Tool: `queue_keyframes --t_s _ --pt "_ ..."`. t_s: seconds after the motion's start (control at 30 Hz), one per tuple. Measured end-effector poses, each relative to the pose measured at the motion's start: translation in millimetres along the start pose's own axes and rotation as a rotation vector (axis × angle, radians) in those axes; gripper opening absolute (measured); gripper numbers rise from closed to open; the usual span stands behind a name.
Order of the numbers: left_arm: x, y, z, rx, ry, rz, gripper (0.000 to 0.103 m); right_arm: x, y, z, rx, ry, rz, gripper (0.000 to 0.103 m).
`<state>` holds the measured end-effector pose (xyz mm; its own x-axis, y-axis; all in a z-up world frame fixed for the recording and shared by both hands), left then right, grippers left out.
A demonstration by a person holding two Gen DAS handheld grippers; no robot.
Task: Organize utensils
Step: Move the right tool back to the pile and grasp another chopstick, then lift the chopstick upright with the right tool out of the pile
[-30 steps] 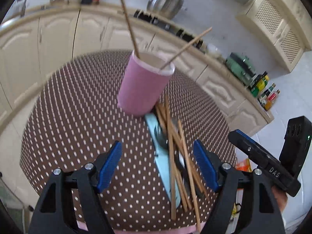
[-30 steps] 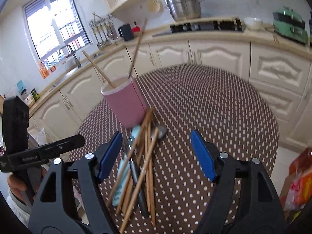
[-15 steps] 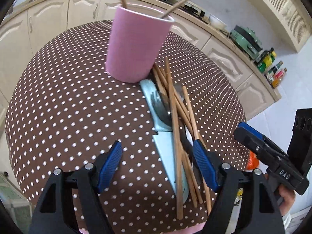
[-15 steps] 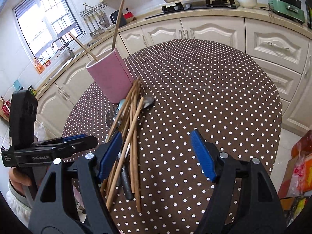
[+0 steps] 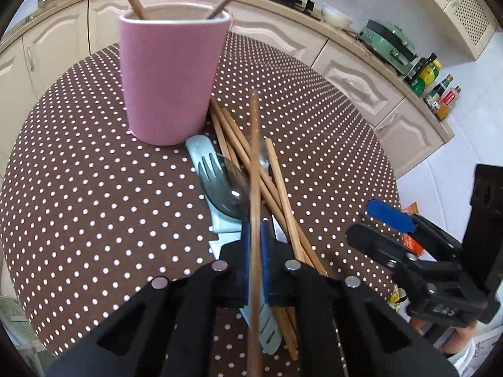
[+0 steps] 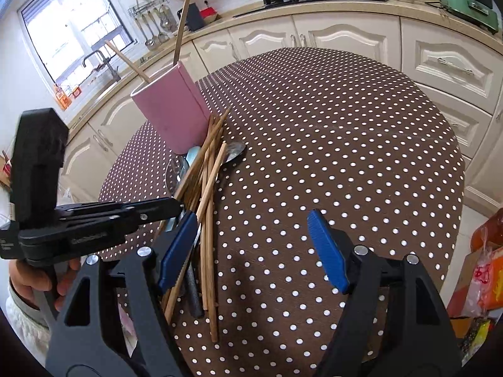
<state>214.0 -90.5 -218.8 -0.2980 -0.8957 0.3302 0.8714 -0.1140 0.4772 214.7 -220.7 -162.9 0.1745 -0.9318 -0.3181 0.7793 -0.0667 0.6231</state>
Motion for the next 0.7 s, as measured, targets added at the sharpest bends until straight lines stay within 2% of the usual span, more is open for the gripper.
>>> queue_keyframes --t_s 0.17,0.3,0.37,0.53,0.6,0.7 --pt "-10.9 -8.8 16.4 0.033 -0.014 0.023 0.006 -16.9 5.2 -22.0 -0.062 0.029 0.030 0.072" --pt "-21.6 -21.0 44.4 0.094 -0.044 0.045 0.006 -32.7 7.7 -28.5 -0.093 0.020 0.091 0.047" --pt "-29.1 -29.4 56.0 0.113 -0.019 0.044 0.006 -38.5 8.0 -32.3 -0.110 0.015 0.115 0.038" --pt "-49.2 -47.8 77.8 0.133 0.011 0.053 0.006 -42.5 9.0 -42.5 -0.148 -0.010 0.161 0.026" --pt "-60.8 -55.0 83.1 0.131 0.051 0.061 0.006 -43.4 8.8 -47.6 -0.166 -0.009 0.171 0.013" --pt "-82.9 -64.3 89.7 0.132 0.098 0.094 0.006 -41.4 11.4 -47.6 -0.161 -0.013 0.167 0.009"
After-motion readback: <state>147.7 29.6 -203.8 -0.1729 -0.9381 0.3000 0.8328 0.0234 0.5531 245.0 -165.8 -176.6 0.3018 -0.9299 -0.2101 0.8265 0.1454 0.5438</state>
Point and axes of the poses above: each gripper's, at about its wrist camera, not at the fingertips, and z roughly against the way its jaws point, x to its right, y to its top, the point moved 8 cm from there along -z, roughly the way its jaws point, and after that the axes turned 2 degrees about z, right-handed, at the moved point
